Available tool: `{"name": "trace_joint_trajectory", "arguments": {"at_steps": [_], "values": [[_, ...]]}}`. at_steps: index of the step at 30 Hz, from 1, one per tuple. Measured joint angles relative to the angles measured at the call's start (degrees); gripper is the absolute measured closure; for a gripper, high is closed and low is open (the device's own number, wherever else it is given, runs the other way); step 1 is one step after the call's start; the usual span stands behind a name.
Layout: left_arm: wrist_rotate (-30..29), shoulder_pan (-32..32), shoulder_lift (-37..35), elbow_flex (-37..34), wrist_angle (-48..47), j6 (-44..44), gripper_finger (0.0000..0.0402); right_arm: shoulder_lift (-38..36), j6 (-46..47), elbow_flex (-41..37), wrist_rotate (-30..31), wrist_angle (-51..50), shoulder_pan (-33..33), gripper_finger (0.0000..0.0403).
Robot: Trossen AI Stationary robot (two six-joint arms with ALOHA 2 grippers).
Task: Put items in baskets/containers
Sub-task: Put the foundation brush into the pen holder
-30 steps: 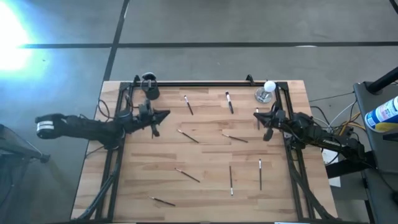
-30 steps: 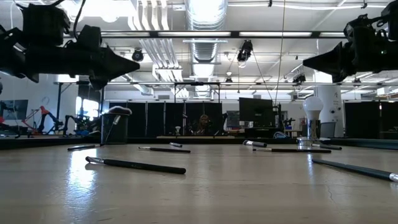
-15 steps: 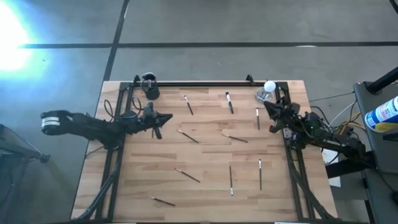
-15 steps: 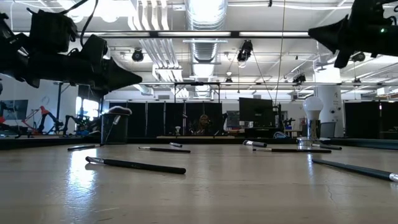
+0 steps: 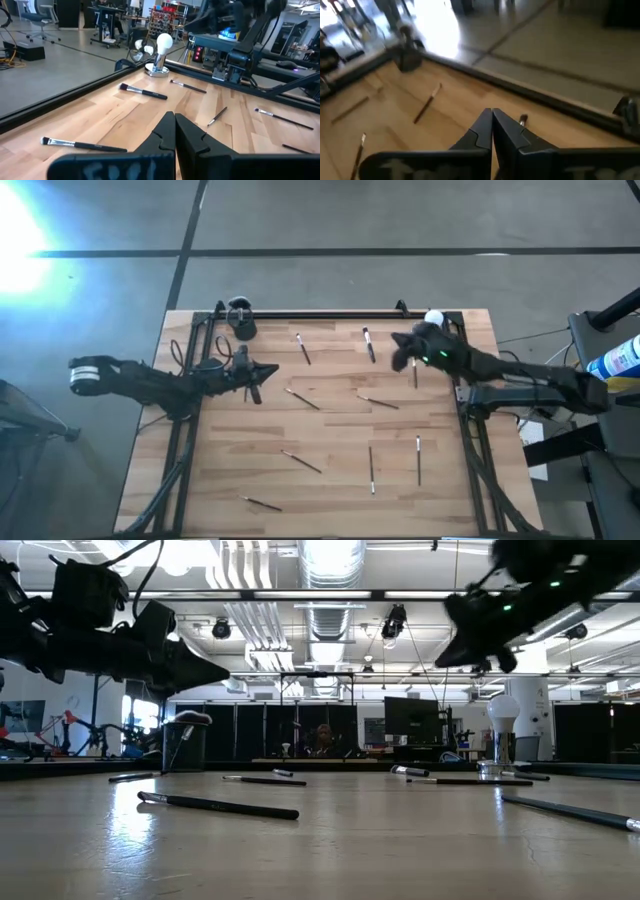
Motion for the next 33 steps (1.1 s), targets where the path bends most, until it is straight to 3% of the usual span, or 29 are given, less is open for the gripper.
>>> {"name": "trace_joint_trajectory", "arguments": {"at_steps": [5, 12, 17, 25, 33], "values": [[0.0, 0.0, 0.2, 0.0, 0.0, -0.3, 0.0401, 15.9, 0.6, 10.2, -11.0, -8.3, -7.0, 0.0394], [0.0, 0.0, 0.7, 0.0, -0.1, -1.6, 0.0401, 34.5, 0.1, 23.1, -12.5, -18.8, -11.3, 0.0389], [0.0, 0.0, 1.1, 0.0, -0.2, -1.8, 0.0401, 45.1, -0.1, 32.0, -15.3, -25.5, -13.0, 0.0346], [0.0, 0.0, 1.1, 0.0, -0.6, -2.5, 0.0401, 55.5, -1.8, 41.8, -15.2, -31.0, -15.8, 0.0269], [0.1, 0.0, 1.1, -0.2, -0.9, -2.7, 0.0401, 61.2, 0.1, 45.9, -15.4, -28.9, -18.5, 0.0264]]}}
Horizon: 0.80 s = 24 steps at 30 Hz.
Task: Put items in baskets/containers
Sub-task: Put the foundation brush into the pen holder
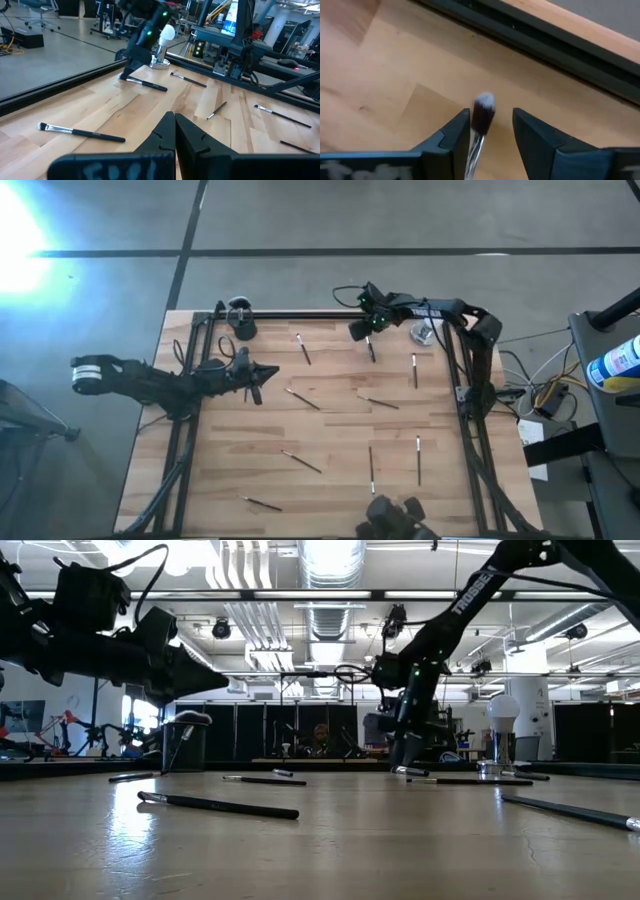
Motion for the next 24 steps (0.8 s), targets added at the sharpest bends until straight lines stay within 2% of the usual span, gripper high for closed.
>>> {"name": "trace_joint_trajectory", "arguments": {"at_steps": [5, 12, 15, 19, 24], "values": [[0.0, 0.0, 0.0, 0.0, -0.7, -0.1, 0.0402, 2.1, -0.9, 1.3, 0.2, -0.1, 0.2, 0.0293], [-0.1, 0.1, 0.0, 0.9, -3.7, -5.8, 0.0402, 0.1, -4.7, -0.8, -0.3, -0.3, 0.6, 0.0384], [0.1, 0.0, 0.0, 1.8, -3.7, -6.7, 0.0402, -3.1, -6.7, -3.0, -0.5, 0.6, 1.4, 0.039], [2.9, -0.2, 0.0, 2.7, -3.1, -10.1, 0.0401, -10.2, -9.2, -9.6, -0.9, 9.5, 3.9, 0.0392], [-2.2, -2.1, 0.6, 3.8, -3.2, -12.0, 0.038, -20.0, -9.4, -22.3, -6.5, 30.0, 9.1, 0.0393]]}}
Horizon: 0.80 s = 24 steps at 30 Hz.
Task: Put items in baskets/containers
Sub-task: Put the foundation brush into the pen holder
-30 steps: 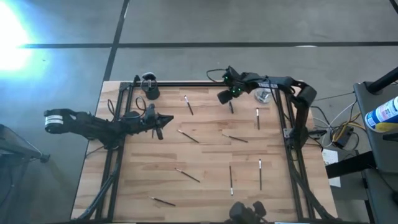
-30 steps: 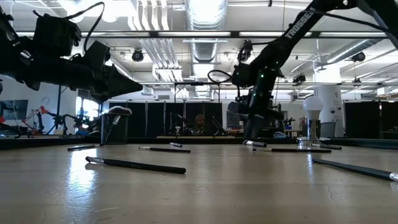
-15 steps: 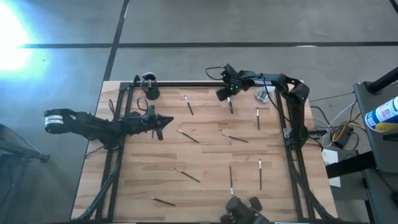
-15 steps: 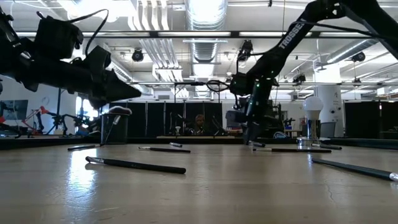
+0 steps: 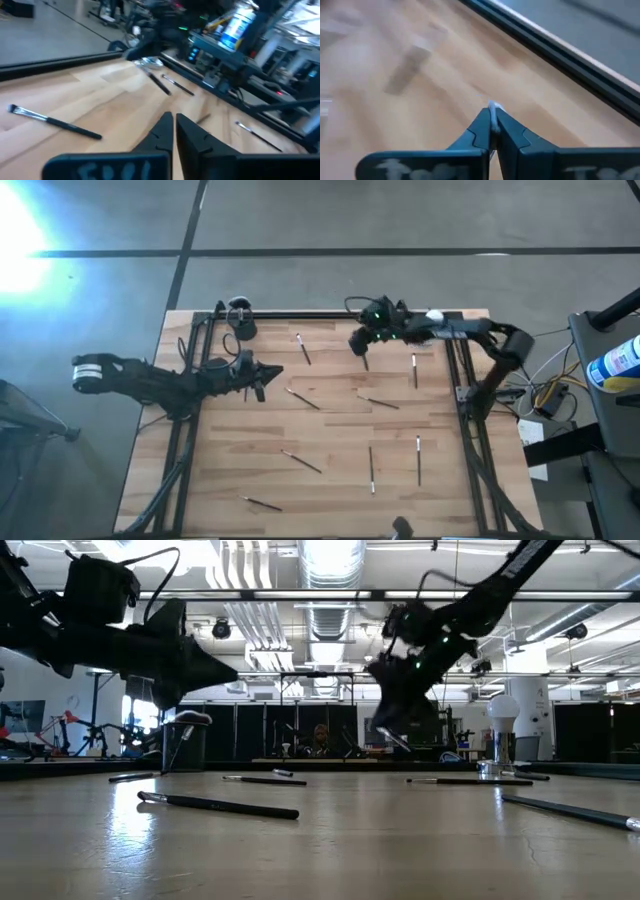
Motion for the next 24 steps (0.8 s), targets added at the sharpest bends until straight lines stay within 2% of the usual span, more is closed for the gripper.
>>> {"name": "trace_joint_trajectory", "arguments": {"at_steps": [5, 9, 12, 17, 24], "values": [[-1.6, -1.7, 3.7, 4.3, 1.3, 0.0, 0.0328, -6.4, -0.2, -9.3, -5.5, 21.5, 6.6, 0.0394], [4.4, -2.7, 9.6, 9.2, 8.0, 1.5, 0.0296, -8.7, -1.4, -12.5, -8.2, 33.5, 11.4, 0.0394], [8.3, -2.8, 14.3, 13.0, 11.9, 1.3, 0.0283, -9.2, -3.0, -13.5, -9.0, 38.7, 14.3, 0.0394], [9.3, -2.9, 20.8, 19.2, 12.1, 1.1, 0.0278, -9.5, -4.5, -13.3, -8.9, 43.5, 17.8, 0.0394], [12.1, -2.9, 25.2, 25.4, 13.1, 1.2, 0.0278, -9.5, -5.5, -12.3, -8.8, 46.7, 19.6, 0.0394]]}}
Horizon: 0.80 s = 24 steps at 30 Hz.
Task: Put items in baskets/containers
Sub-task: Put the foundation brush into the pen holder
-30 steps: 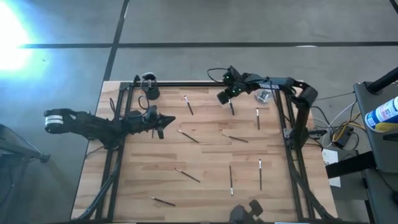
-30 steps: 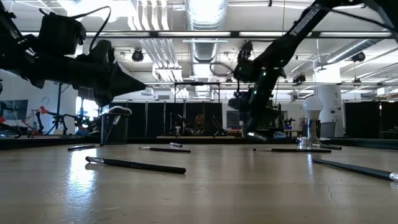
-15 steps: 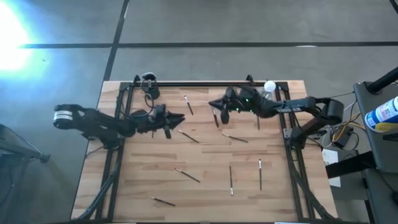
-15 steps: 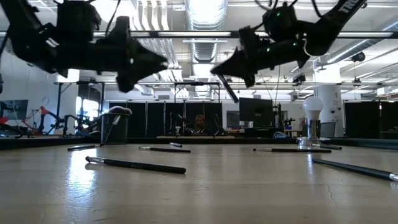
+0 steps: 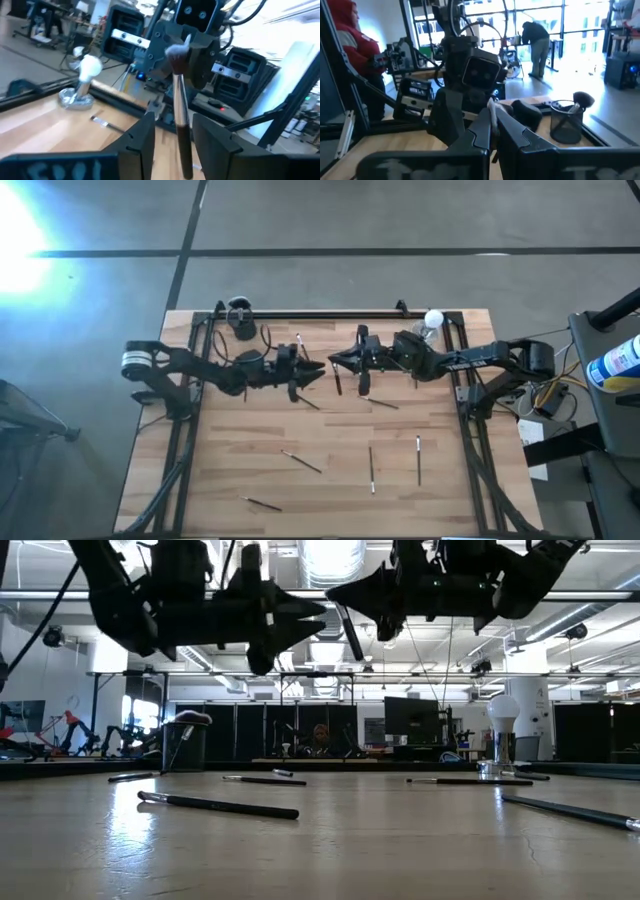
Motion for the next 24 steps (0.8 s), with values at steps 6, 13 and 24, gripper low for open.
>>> {"name": "trace_joint_trajectory", "arguments": {"at_steps": [6, 13, 24], "values": [[0.4, -0.2, 0.5, 3.2, -0.4, 0.2, 0.0278, 0.0, -0.3, 0.0, 0.0, 2.6, 0.4, 0.0394], [1.8, -0.2, 1.1, 6.7, -3.2, 0.0, 0.0278, 0.1, -0.7, 0.0, 0.0, 5.9, 0.6, 0.0394], [1.7, -0.2, 1.3, 9.8, -7.1, 1.5, 0.0287, 0.1, -1.4, 0.0, 0.4, 6.9, 1.2, 0.0394]]}}
